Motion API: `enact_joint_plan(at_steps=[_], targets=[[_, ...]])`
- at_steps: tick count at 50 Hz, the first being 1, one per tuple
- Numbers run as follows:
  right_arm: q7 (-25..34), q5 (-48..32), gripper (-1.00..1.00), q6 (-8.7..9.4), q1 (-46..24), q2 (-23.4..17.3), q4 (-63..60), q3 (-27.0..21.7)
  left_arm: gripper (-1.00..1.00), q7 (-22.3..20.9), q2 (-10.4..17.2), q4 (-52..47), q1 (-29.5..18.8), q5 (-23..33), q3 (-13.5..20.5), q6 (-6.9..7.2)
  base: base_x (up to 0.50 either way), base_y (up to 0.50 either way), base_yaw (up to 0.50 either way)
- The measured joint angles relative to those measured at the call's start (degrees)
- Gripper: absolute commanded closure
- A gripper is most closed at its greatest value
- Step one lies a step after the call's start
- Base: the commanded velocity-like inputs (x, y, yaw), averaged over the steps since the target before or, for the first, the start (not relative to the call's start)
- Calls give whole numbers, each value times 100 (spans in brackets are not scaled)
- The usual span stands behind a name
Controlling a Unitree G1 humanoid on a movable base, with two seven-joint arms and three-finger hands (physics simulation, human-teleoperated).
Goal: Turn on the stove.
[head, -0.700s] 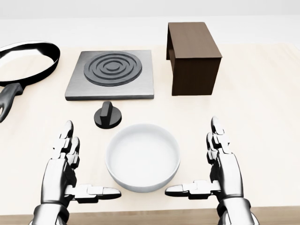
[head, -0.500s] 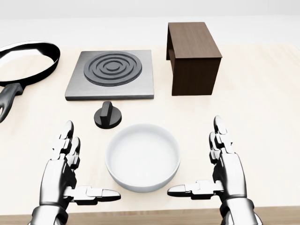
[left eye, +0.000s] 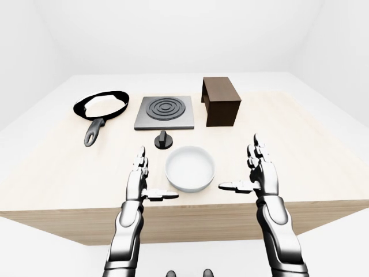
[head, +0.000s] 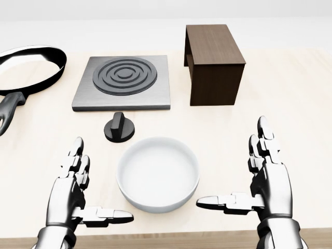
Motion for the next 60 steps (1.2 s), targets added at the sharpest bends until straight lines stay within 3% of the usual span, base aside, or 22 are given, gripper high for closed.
enact_joint_plan(at_steps=[41,60], targets=[[-287,364,-100,1,430,-14,-1321,-545,-100,16,1,192,-82,65,-16,-7,0,0,0],[-269,387,-100,1,426,-19,-1291,-537,-100,10,2,294,-95,62,-15,-70,32,0,0]])
